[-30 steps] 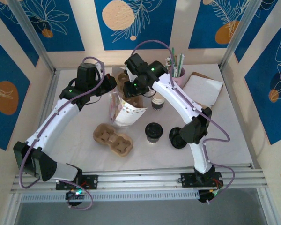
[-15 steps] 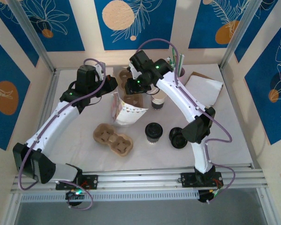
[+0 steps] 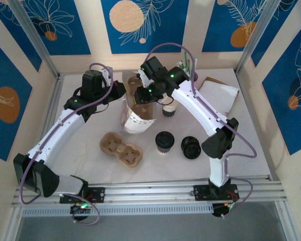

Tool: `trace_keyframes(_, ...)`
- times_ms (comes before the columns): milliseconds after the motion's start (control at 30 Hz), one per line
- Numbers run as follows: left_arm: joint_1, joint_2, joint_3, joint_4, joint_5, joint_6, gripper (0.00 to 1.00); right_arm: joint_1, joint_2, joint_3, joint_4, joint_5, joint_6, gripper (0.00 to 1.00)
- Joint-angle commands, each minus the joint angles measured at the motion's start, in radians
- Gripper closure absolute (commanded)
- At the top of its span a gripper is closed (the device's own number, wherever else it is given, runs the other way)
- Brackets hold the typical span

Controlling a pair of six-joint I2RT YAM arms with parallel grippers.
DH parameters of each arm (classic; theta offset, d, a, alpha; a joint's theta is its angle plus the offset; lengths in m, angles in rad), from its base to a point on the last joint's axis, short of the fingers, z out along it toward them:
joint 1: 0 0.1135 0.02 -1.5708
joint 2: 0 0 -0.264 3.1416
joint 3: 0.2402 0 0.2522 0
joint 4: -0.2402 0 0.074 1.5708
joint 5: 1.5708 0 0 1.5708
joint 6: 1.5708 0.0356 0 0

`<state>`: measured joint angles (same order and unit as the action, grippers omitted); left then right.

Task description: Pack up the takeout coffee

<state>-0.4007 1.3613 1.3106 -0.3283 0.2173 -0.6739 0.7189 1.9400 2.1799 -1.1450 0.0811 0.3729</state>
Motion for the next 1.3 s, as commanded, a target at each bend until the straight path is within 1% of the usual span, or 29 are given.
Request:
trace_keyframes(0, -0.009, -0.027, -0.007, 0.058, -0.034, -0.003, 1.0, 0.013, -0.032, -0.024, -0.018, -0.032, -0.028, 0.64)
trace_keyframes(167, -0.009, -0.03, -0.014, 0.075, -0.045, -0.01, 1.0, 0.009, -0.032, -0.03, -0.03, -0.024, -0.014, 0.65)
trace_keyframes(367, -0.021, -0.04, -0.046, 0.138, -0.05, -0.01, 1.0, 0.001, 0.01, 0.017, -0.085, -0.047, 0.025, 0.64)
trace_keyframes(533, -0.027, -0.041, -0.056, 0.157, -0.053, -0.006, 1.0, -0.001, 0.014, 0.003, -0.079, -0.041, 0.036, 0.65)
trace_keyframes(700, -0.03, -0.051, -0.055, 0.161, -0.049, -0.004, 1.0, -0.038, 0.028, -0.002, -0.083, -0.053, 0.063, 0.65)
trace_keyframes(867, -0.032, -0.059, -0.062, 0.178, -0.03, -0.006, 1.0, -0.06, 0.065, 0.047, -0.107, -0.071, 0.075, 0.65)
trace_keyframes(1067, -0.033, -0.051, -0.062, 0.191, 0.004, -0.006, 1.0, -0.064, 0.109, 0.106, -0.122, -0.088, 0.08, 0.66)
trace_keyframes(1267, -0.035, -0.053, -0.08, 0.181, -0.013, -0.01, 1.0, -0.079, 0.179, 0.214, -0.177, -0.089, 0.099, 0.66)
